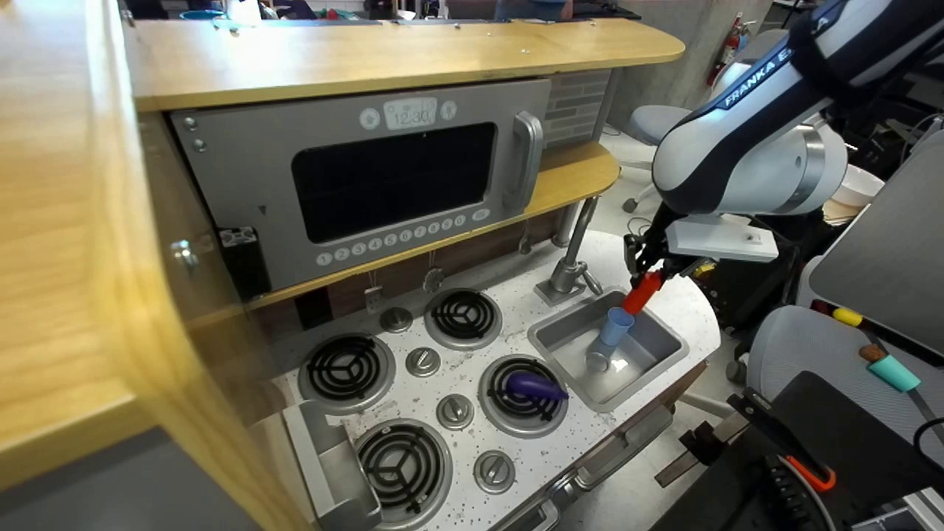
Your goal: Put the sauce bottle in the blue cup
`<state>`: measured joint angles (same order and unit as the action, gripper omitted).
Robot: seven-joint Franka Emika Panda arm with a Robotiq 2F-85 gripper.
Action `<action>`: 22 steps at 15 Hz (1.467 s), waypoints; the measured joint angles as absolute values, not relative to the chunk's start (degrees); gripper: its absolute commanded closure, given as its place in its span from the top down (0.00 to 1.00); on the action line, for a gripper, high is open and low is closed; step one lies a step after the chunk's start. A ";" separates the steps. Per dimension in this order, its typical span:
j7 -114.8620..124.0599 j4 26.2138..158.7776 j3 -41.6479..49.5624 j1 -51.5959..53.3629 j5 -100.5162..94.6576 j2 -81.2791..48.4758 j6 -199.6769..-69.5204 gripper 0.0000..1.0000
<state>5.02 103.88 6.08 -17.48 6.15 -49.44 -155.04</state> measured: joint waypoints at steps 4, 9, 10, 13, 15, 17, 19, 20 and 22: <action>6.58 103.87 6.14 -17.27 6.15 -50.47 -154.99 0.14; 7.34 103.60 6.11 -17.01 6.15 -51.19 -154.98 0.14; 7.35 103.44 6.10 -17.01 6.15 -51.20 -154.98 0.14; 7.35 102.99 6.08 -17.01 6.15 -51.27 -154.83 0.14; 7.35 102.69 6.01 -17.01 6.15 -51.39 -154.82 0.14; 7.35 102.33 5.89 -16.98 6.15 -51.61 -154.77 0.14; 7.35 102.09 5.73 -16.90 6.15 -51.86 -154.76 0.14; 7.35 101.87 5.70 -16.79 6.15 -52.08 -154.76 0.64; 7.35 101.30 5.58 -16.60 6.15 -52.64 -154.42 0.70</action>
<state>7.35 101.30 5.58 -16.60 6.15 -52.64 -154.42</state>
